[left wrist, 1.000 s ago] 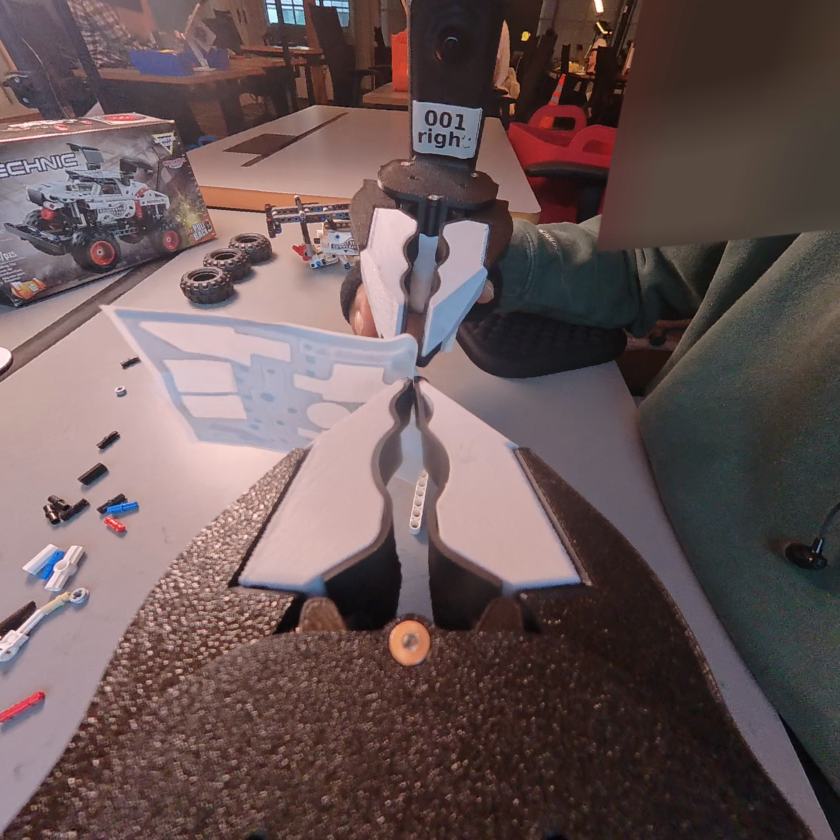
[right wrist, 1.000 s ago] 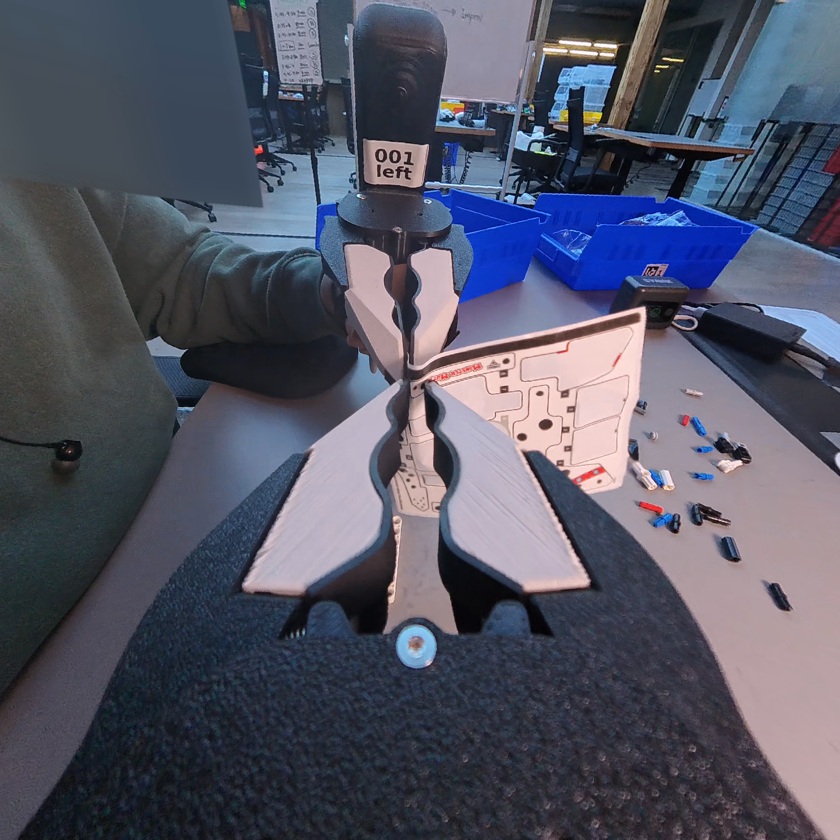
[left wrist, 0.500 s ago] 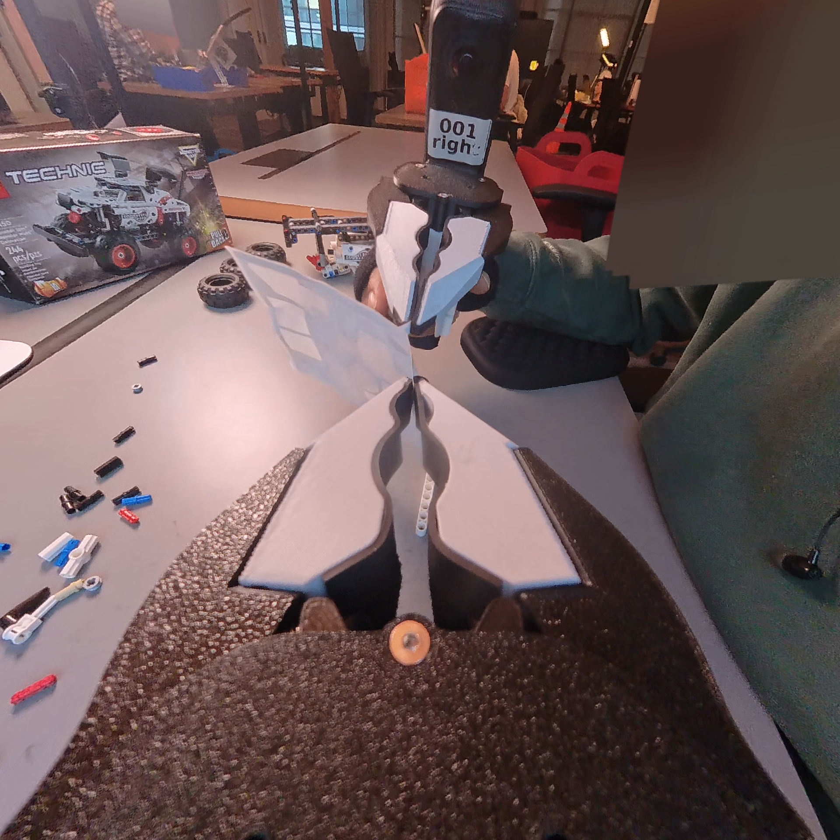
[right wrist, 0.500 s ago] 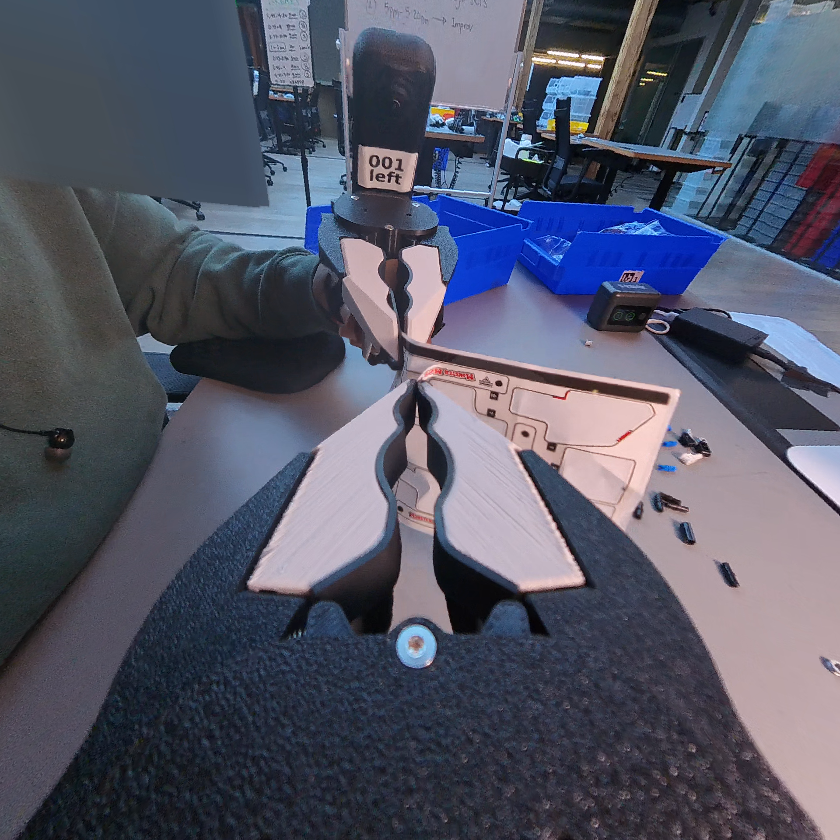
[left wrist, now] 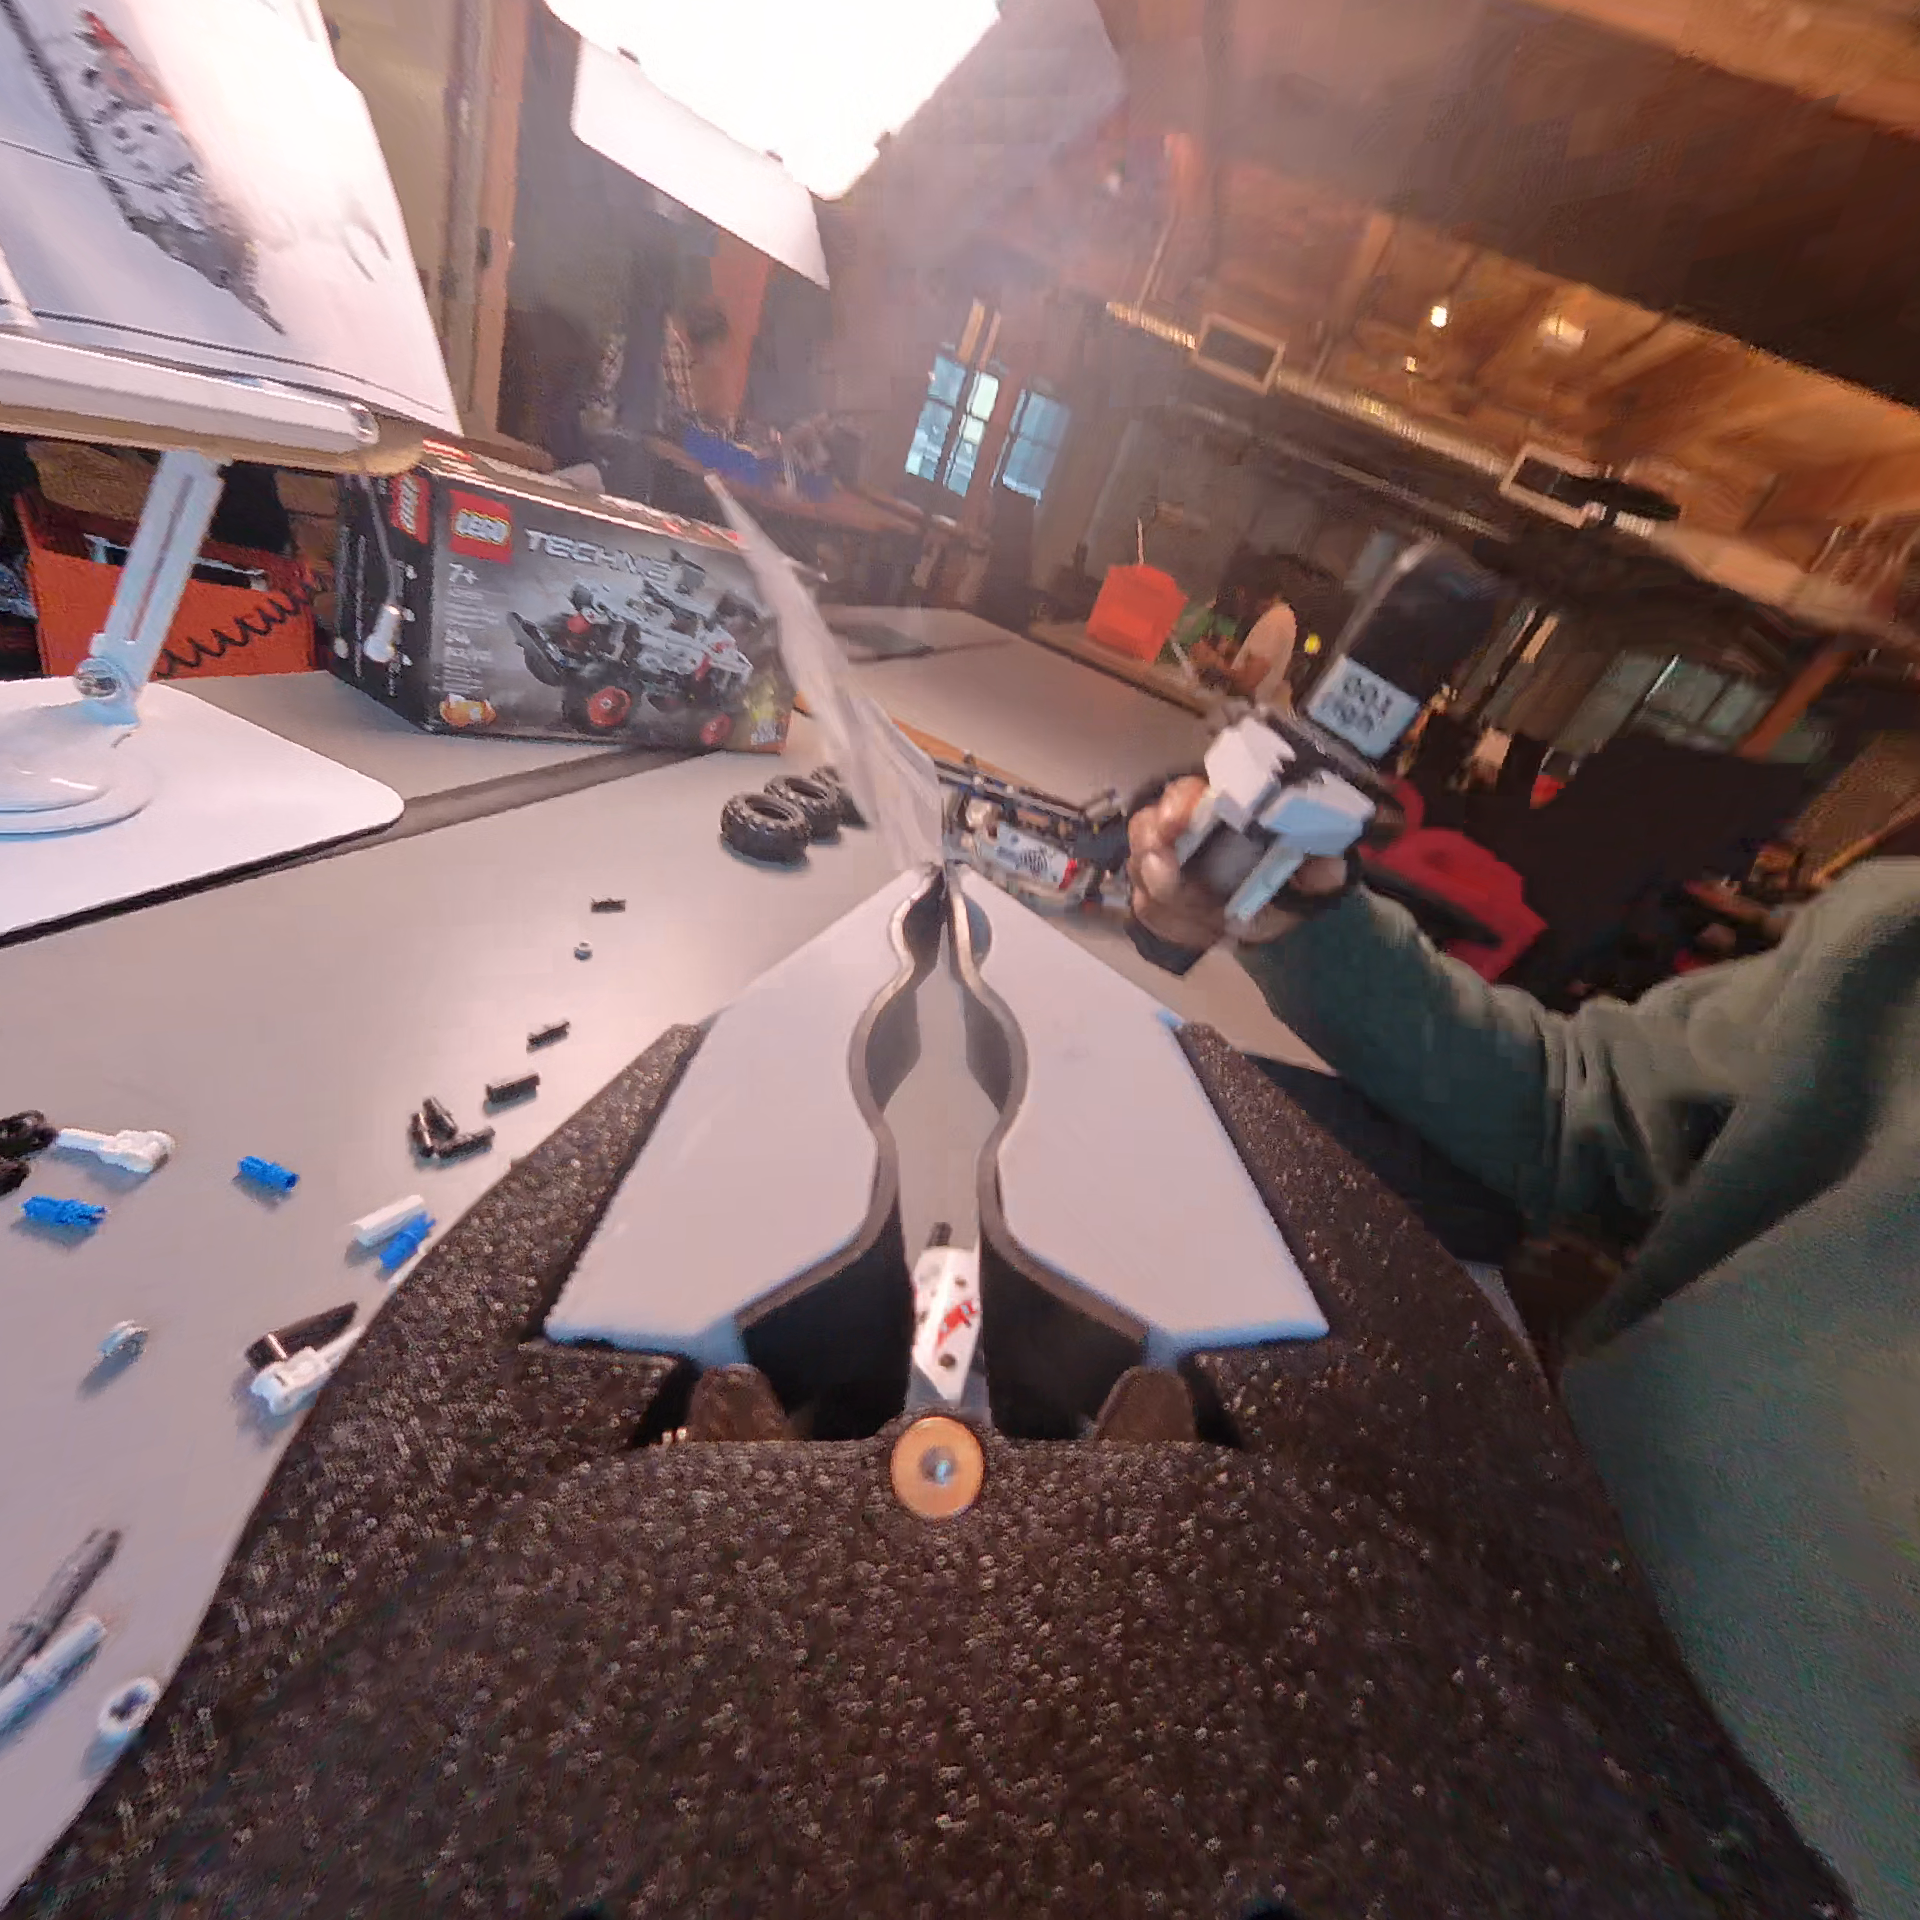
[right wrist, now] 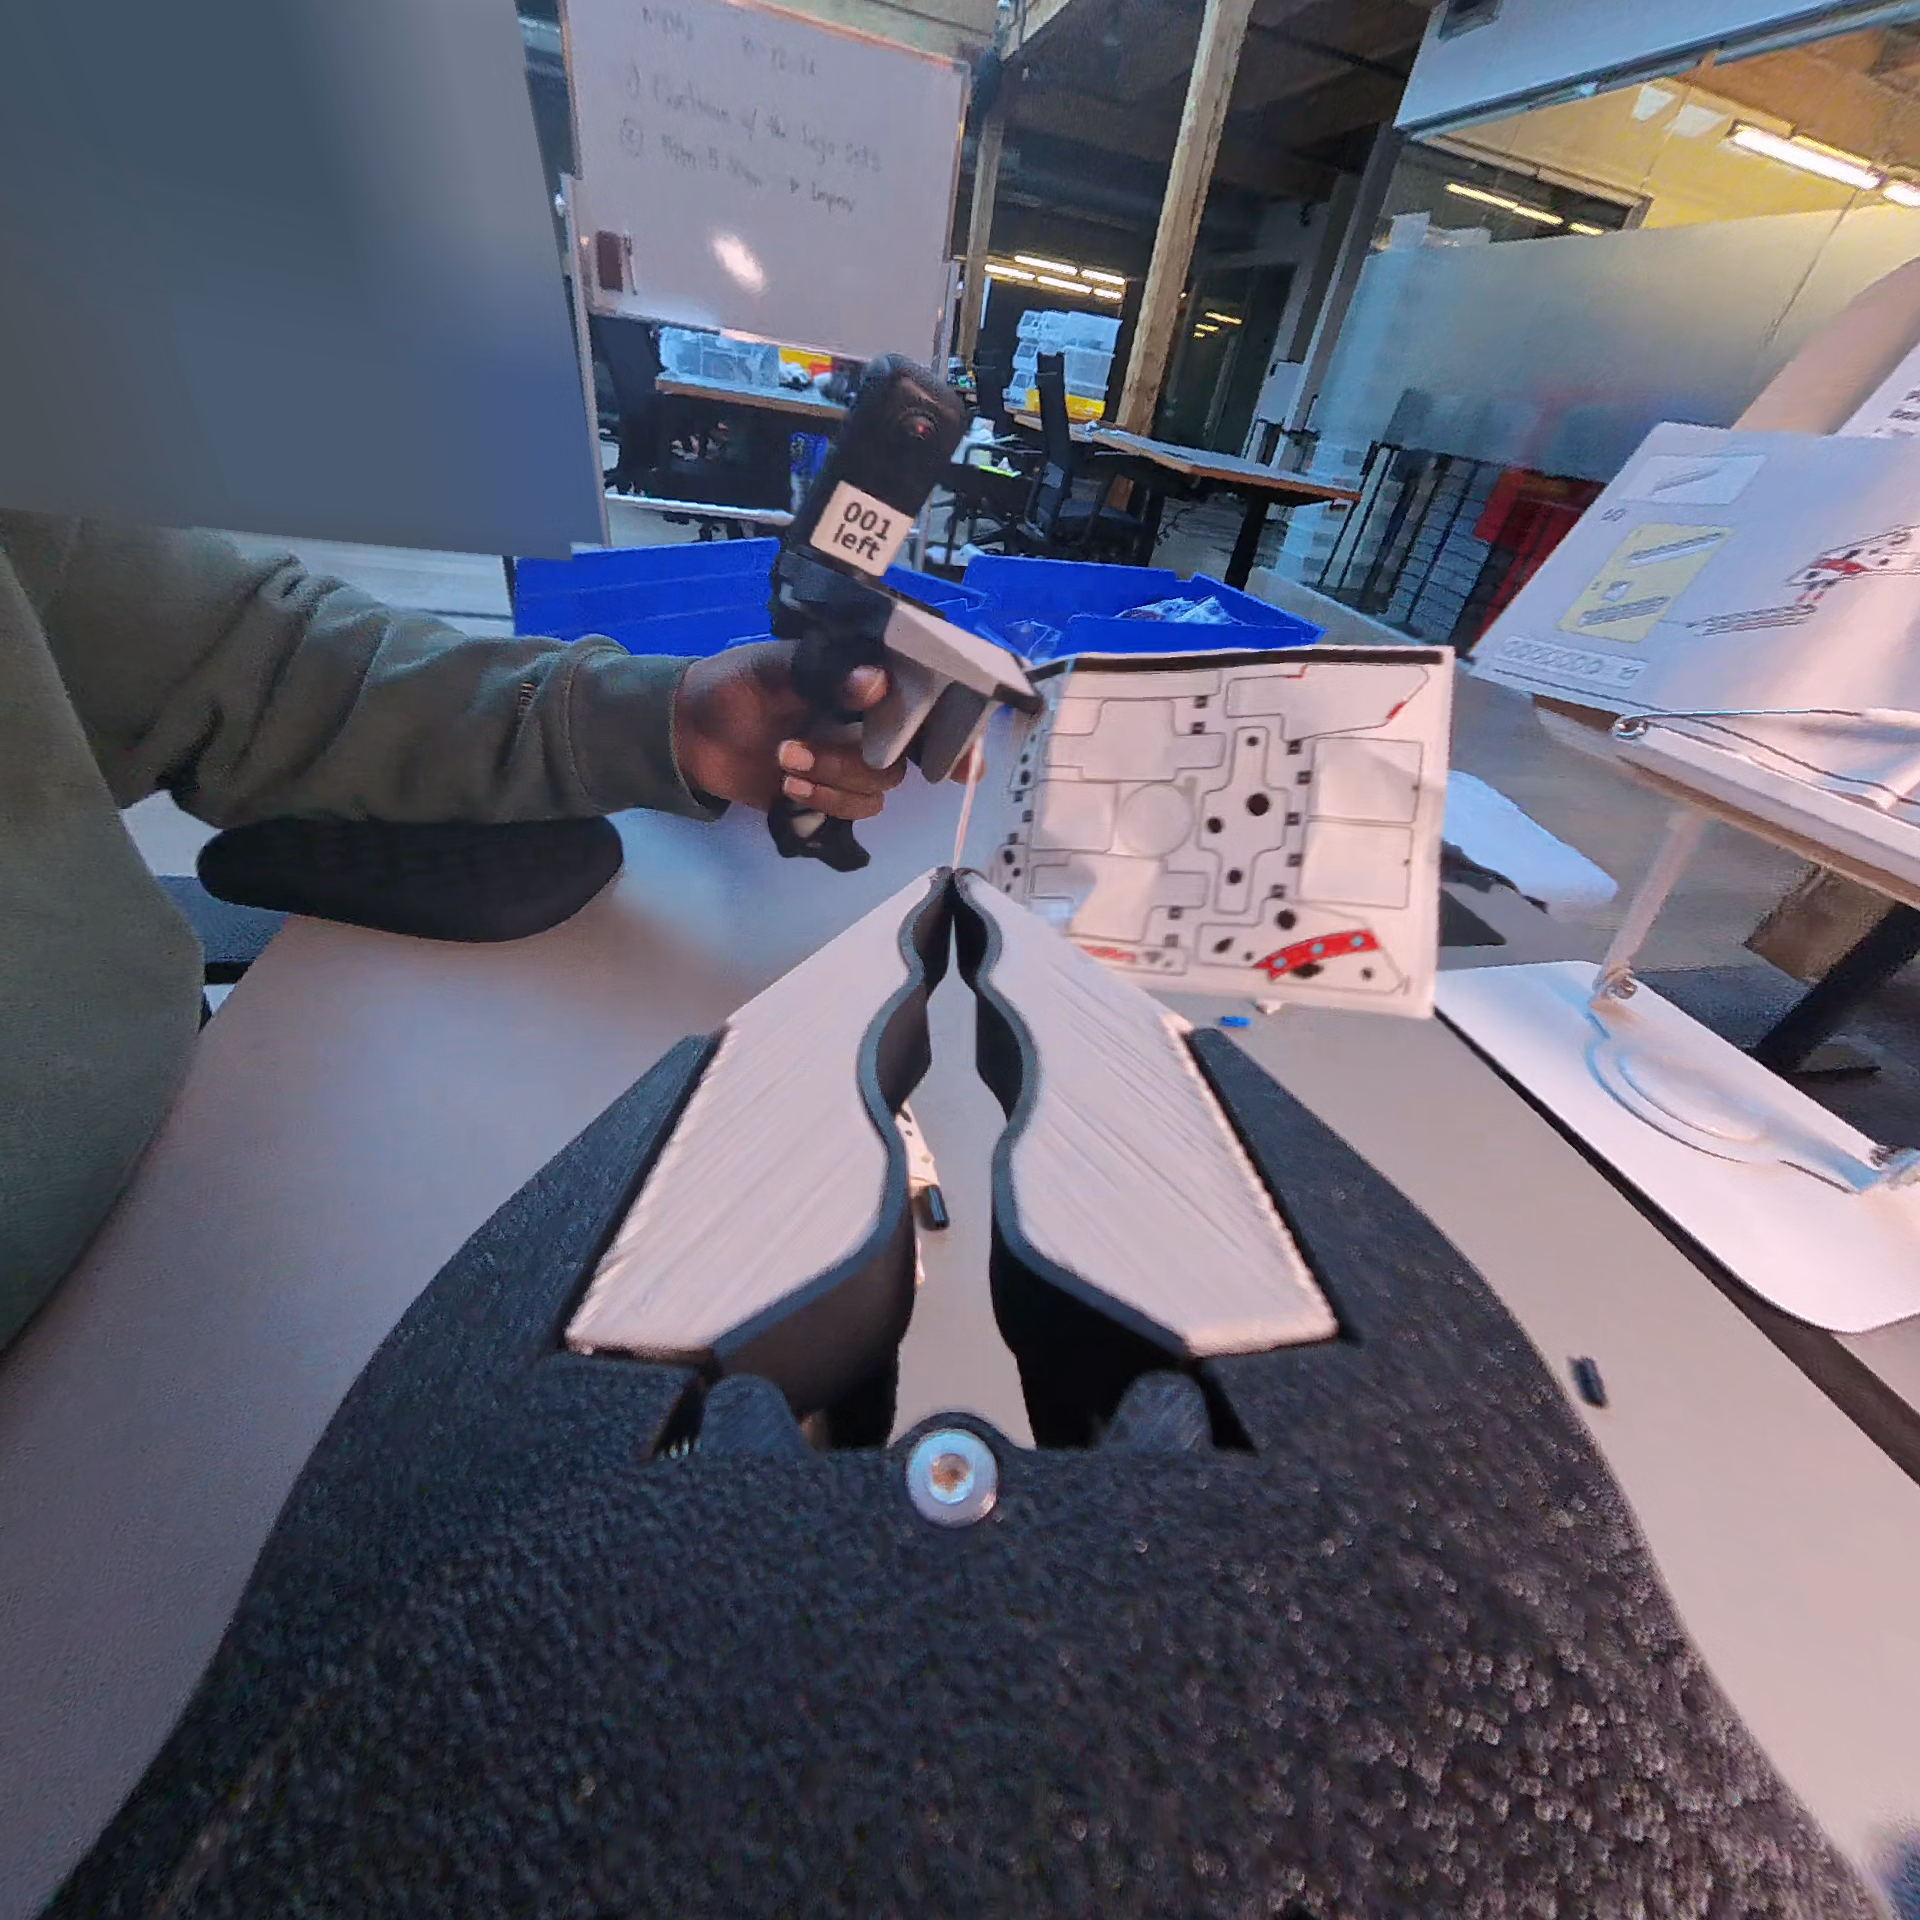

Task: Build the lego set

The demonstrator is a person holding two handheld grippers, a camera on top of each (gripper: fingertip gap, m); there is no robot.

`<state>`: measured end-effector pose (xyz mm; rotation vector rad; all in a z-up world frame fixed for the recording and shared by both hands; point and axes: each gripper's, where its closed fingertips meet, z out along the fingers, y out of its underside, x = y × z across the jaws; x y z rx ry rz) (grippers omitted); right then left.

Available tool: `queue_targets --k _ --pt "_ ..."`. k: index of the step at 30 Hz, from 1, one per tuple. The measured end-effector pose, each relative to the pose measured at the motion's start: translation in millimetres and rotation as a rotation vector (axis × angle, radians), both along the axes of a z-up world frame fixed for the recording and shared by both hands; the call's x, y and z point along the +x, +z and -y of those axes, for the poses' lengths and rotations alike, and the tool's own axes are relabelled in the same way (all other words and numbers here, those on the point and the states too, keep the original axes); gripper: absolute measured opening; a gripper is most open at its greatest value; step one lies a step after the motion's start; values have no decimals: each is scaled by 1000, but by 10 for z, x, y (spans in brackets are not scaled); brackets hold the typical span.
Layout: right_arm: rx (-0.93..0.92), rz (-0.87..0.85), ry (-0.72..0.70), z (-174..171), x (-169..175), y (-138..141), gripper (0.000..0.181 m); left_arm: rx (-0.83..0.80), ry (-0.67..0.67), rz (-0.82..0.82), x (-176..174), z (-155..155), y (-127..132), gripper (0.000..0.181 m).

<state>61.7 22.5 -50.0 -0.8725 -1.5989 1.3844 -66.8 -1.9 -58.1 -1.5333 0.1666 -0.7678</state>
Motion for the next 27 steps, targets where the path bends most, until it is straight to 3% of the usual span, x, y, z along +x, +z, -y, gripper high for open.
queue_targets --k 4,9,17,21,27 --pt "-12 -3 -42 -114 25 -59 0 6 63 242 -477 -494 97 0" --pt "-34 16 -60 -182 39 -163 0 -64 105 565 -1059 -1135 -28 0" --pt "-51 22 -70 -242 34 -199 0 -118 146 644 -1242 -1873 -178 0" --pt "-52 28 -77 -267 28 -222 0 -286 284 693 -1401 -2170 -551 0" --pt "-52 51 -85 -283 -5 -290 0 -522 500 607 -1551 -2365 -963 0"
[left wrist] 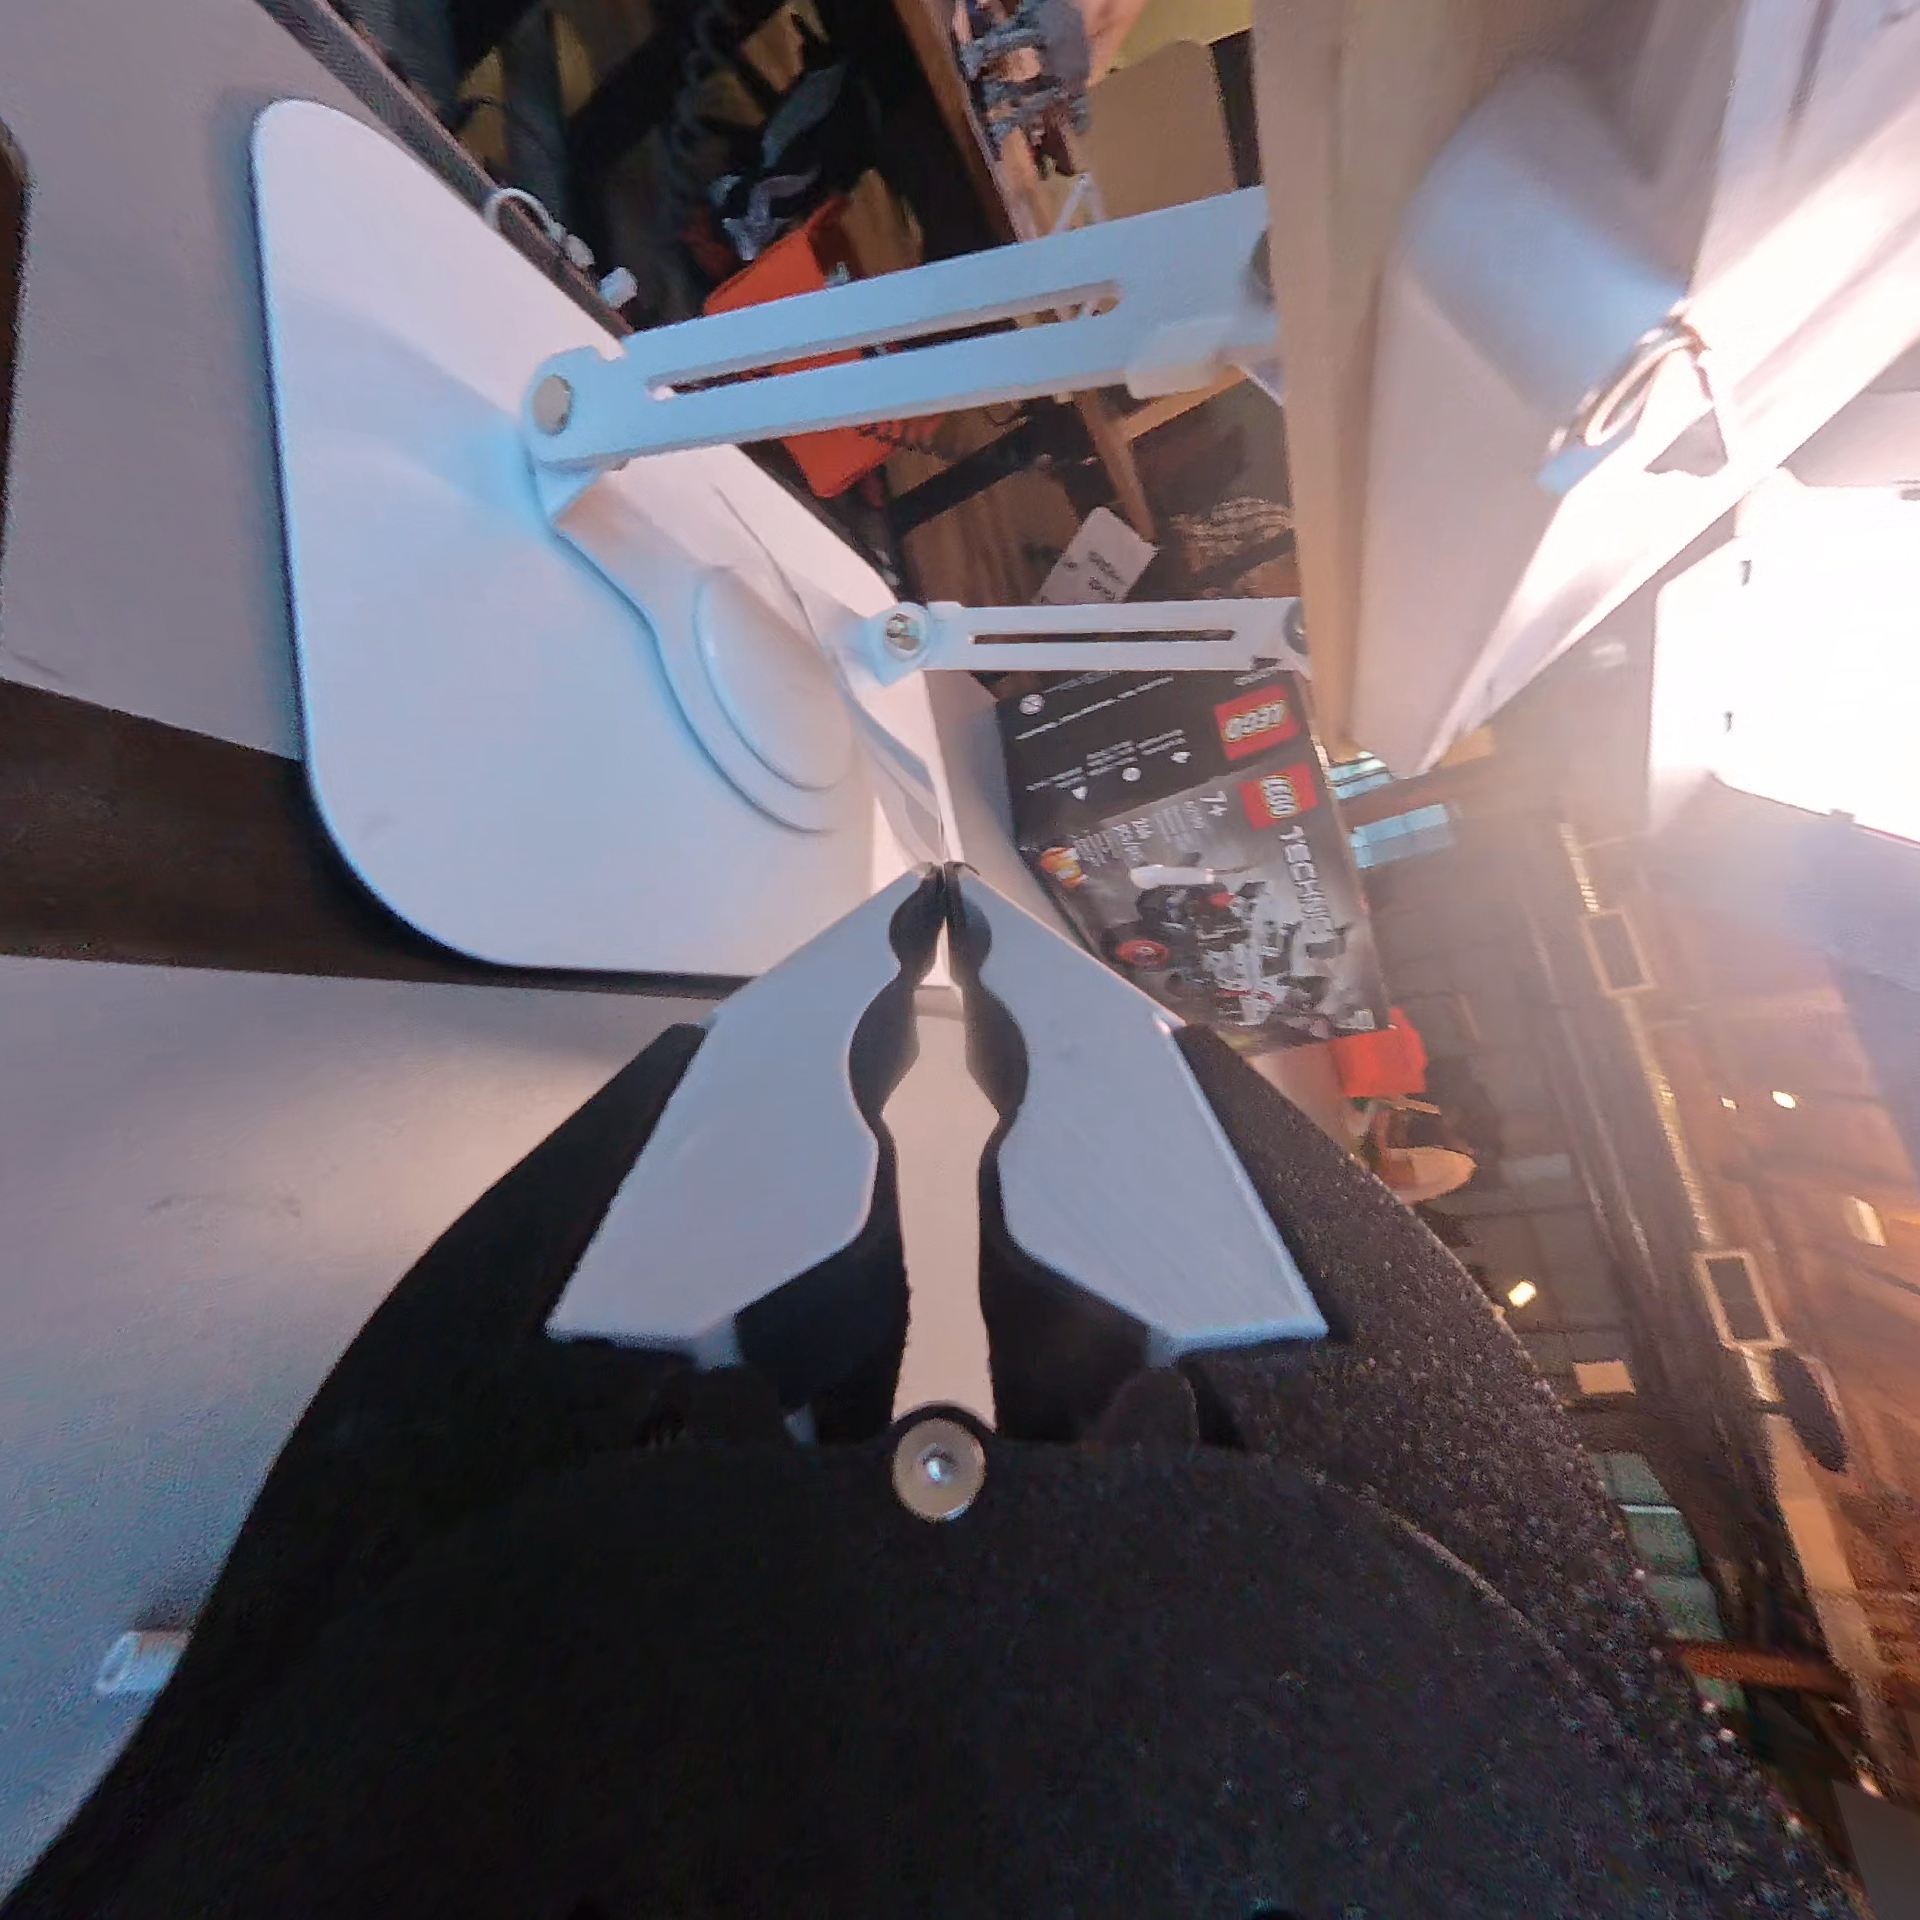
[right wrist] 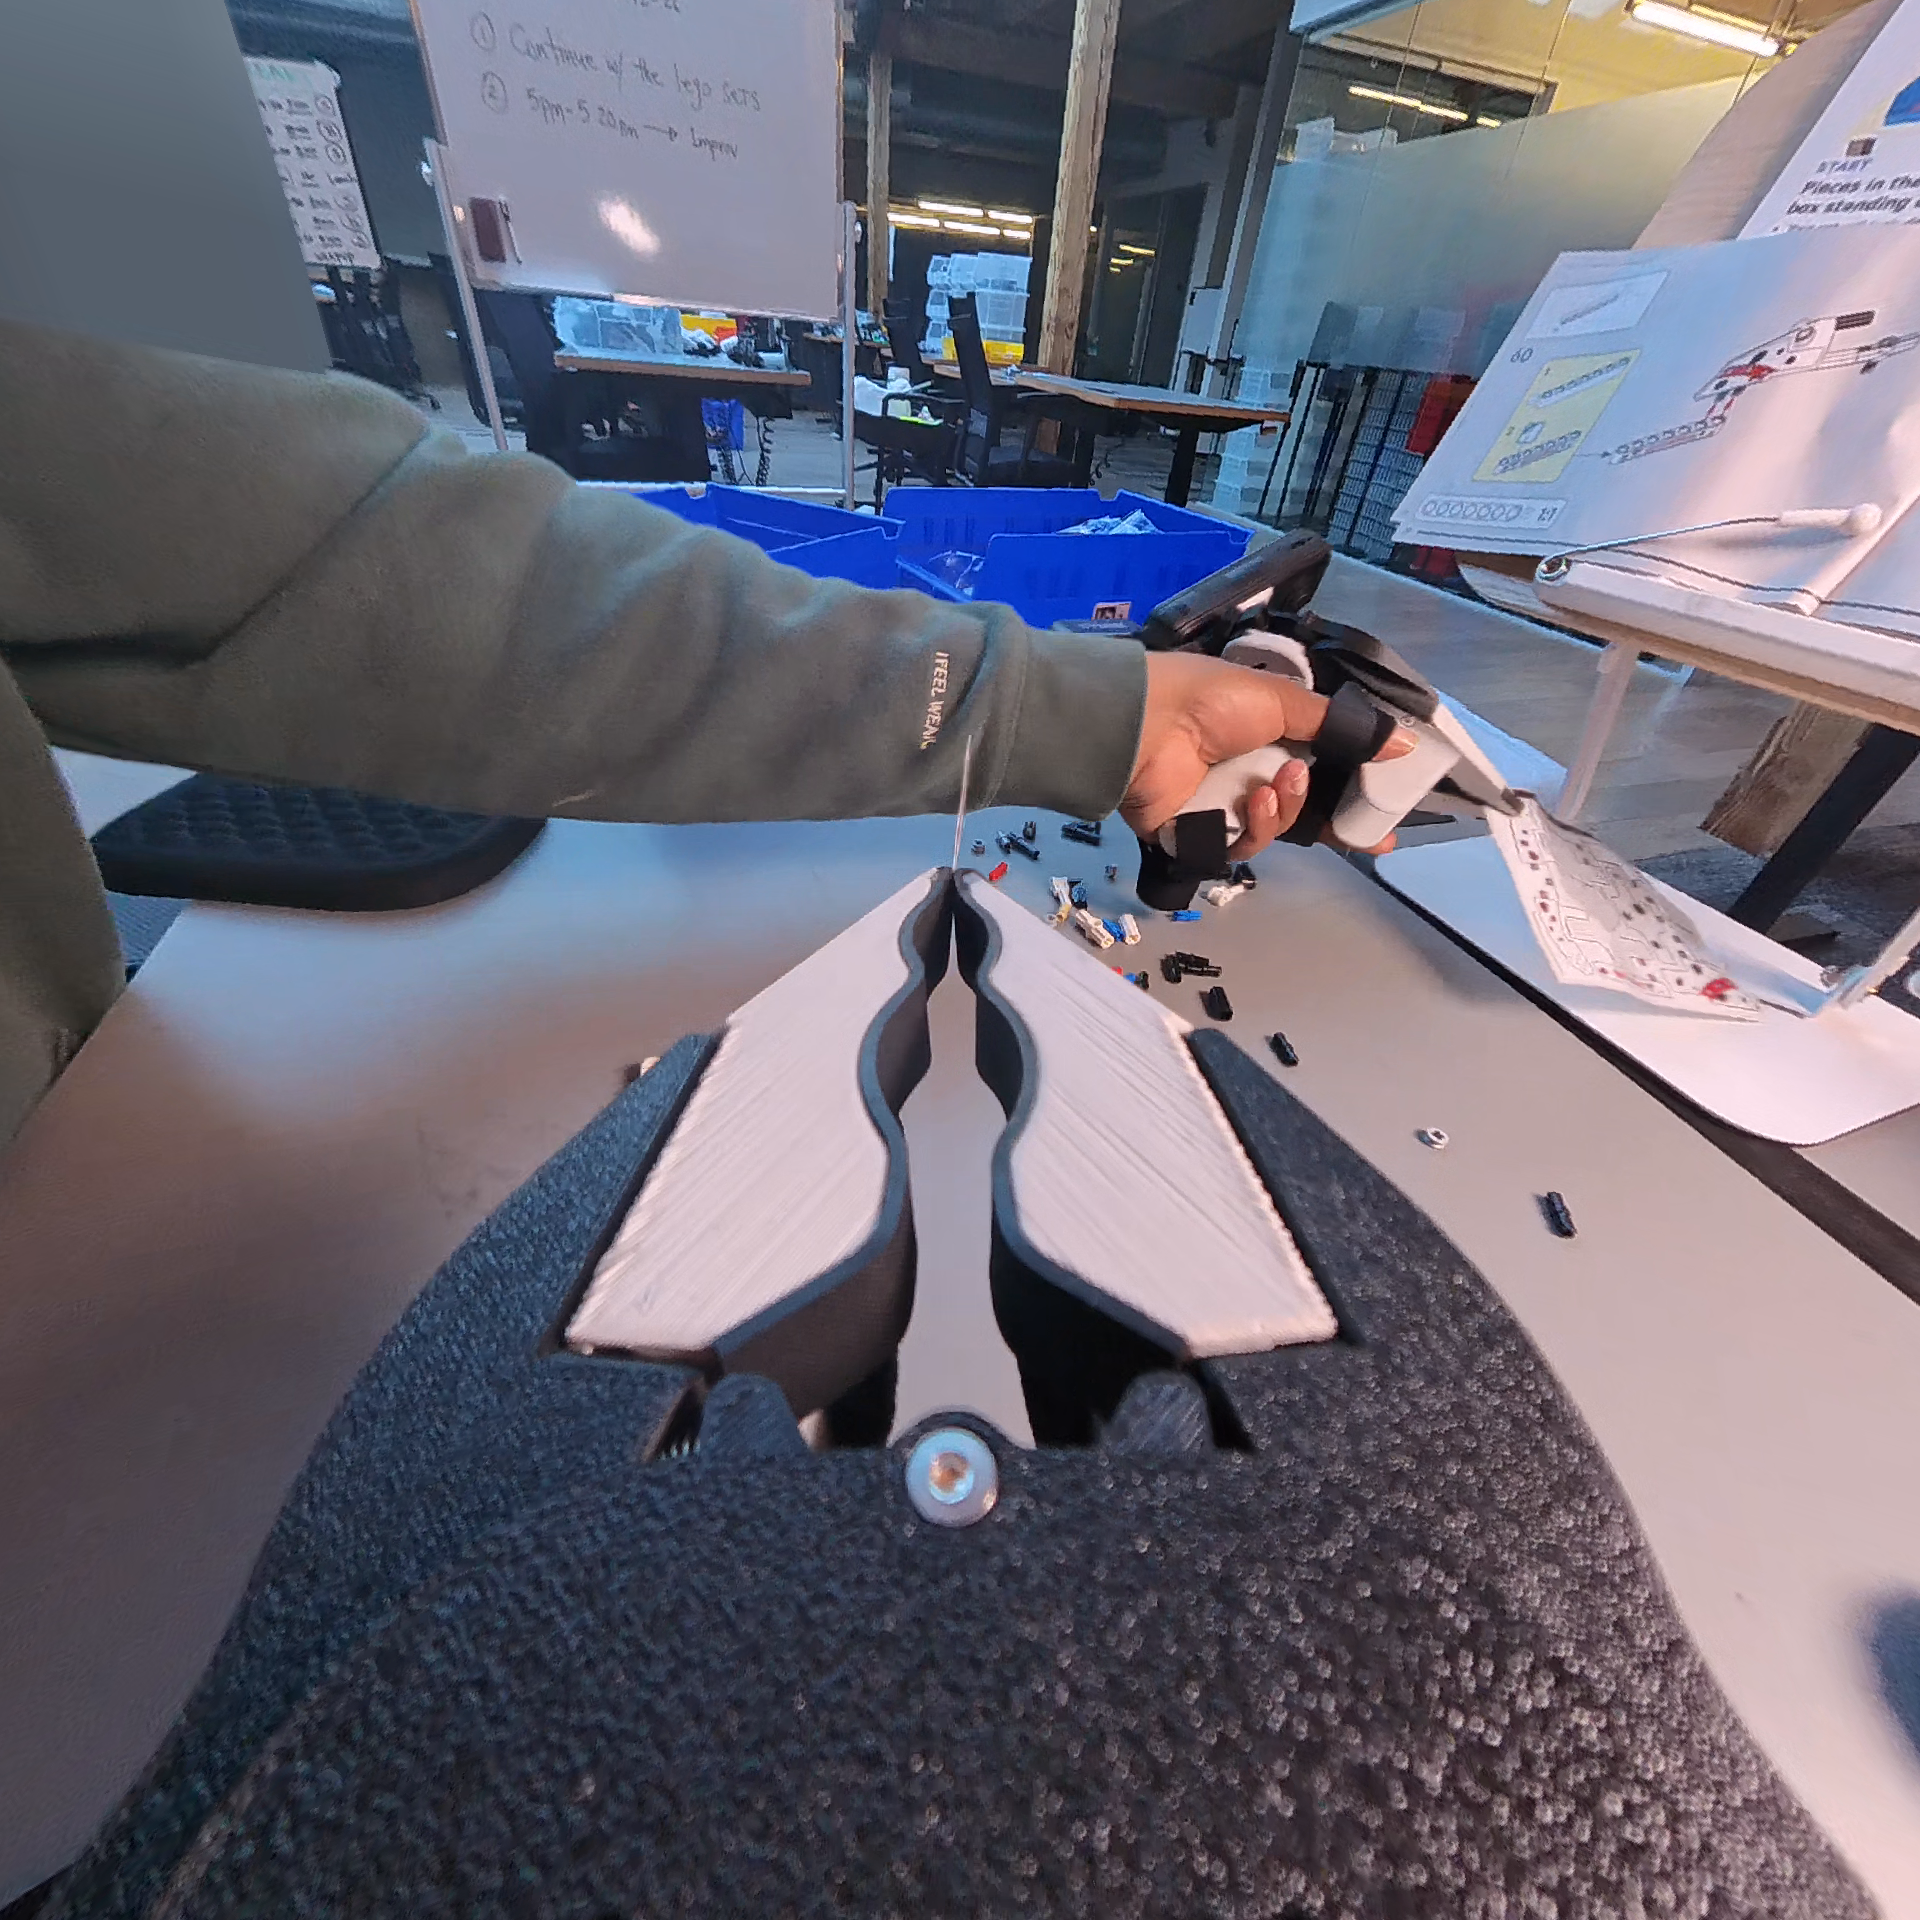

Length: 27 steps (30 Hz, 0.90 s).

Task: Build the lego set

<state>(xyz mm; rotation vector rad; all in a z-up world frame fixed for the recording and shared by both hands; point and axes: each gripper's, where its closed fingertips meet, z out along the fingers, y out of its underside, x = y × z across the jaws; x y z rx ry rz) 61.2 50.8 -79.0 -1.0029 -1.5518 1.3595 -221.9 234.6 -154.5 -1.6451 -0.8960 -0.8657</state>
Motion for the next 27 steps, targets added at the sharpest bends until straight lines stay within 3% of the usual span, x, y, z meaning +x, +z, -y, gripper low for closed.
queue_targets --k 4,9,11,14,17,23,27 --pt "5 10 -8 -4 -14 -25 0 -133 63 -32 -102 -46 -176 4" --pt "12 12 -30 -40 -23 -32 0 -217 105 -107 -101 9 -155 84" --pt "11 8 -37 -51 -28 -27 0 -215 133 -141 -124 89 -88 96" --pt "14 -12 -53 -67 -29 3 0 -99 185 -187 -185 303 124 85" --pt "43 -36 -67 -60 -33 25 0 119 162 -328 -65 597 532 72" --pt "226 -62 -126 30 -117 -29 0 458 -158 -552 733 1474 1241 67" --pt "387 -77 -146 168 -190 -111 0 593 -316 -772 1209 2156 1421 52"
